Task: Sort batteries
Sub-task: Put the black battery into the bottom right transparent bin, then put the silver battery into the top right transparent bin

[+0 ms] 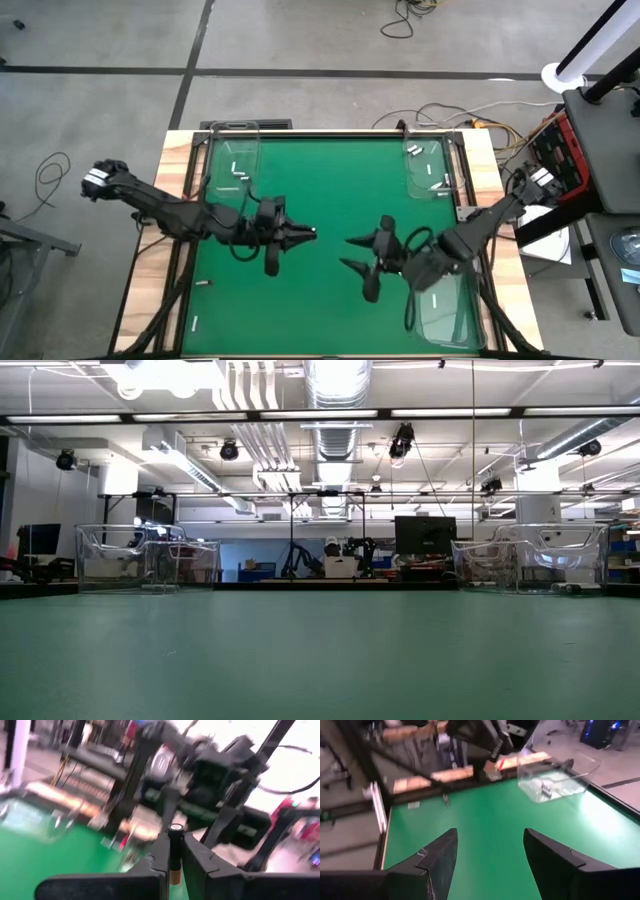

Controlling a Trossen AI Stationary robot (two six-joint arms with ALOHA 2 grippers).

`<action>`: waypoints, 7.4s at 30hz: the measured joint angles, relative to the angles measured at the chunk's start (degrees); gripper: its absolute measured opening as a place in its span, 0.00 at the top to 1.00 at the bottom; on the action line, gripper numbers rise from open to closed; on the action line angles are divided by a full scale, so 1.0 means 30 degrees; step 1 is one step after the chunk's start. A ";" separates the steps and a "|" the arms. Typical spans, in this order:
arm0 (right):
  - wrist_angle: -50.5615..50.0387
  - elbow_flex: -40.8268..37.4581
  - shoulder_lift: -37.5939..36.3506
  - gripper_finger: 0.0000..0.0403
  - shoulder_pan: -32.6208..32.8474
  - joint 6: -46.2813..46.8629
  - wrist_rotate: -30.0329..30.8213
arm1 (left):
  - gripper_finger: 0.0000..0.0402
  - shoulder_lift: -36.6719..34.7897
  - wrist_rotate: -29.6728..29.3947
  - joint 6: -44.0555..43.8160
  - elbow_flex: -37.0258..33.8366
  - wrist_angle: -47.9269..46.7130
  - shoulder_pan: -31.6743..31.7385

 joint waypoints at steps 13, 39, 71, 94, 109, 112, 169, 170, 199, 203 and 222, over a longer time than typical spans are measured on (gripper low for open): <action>0.4106 0.0007 -0.0007 0.46 -0.3812 0.2519 -0.5594 | 0.97 0.0751 0.0422 0.0751 -0.0007 0.3659 0.0343; 0.4318 0.0022 -0.0022 0.77 -0.4008 0.1741 -0.6297 | 0.97 0.2098 0.0248 -0.1180 -0.0001 0.5211 0.0641; -1.7087 0.0022 -0.2594 0.94 0.2730 1.8100 -1.0788 | 0.62 -0.7332 0.2482 -0.1089 0.0015 -1.9187 -0.1012; -1.3855 -0.9198 -0.0343 0.93 0.6301 0.9702 -1.6652 | 0.61 -0.7554 0.4465 -0.6200 -0.0036 -2.9553 -0.2819; -1.2358 -1.0558 -0.0306 0.87 0.6301 1.0056 -1.6585 | 0.60 -0.7399 0.5293 -0.6978 -0.1787 -2.9428 -0.3519; -1.2636 -1.0259 -0.0278 0.77 0.6301 0.9958 -1.6557 | 0.58 -0.7279 0.6711 -0.7341 -0.2927 -2.8457 -0.3520; -2.4965 0.5254 -0.0277 0.65 0.5452 1.4171 -0.3362 | 0.92 0.0618 0.3914 -1.5254 -0.5664 -2.2182 -1.0984; -2.4167 0.5149 -0.0277 0.66 0.5435 1.4118 -0.2280 | 0.92 0.0094 0.3213 -1.5279 -0.5249 -2.2079 -1.0797; 0.7681 -0.3748 0.0226 0.55 -0.6932 0.1812 -1.1376 | 0.93 -0.0769 -0.3211 -0.0337 -0.4200 0.4577 0.0802; 0.7662 -0.3449 0.0226 0.53 -0.7492 0.1483 -1.2132 | 0.93 0.0667 -0.2160 -0.0695 -0.2883 0.4509 0.1076; 0.7829 -0.3388 -0.0029 0.88 -0.7556 0.1244 -1.3569 | 0.93 0.1692 -0.1490 -0.0991 -0.0890 0.2932 0.1159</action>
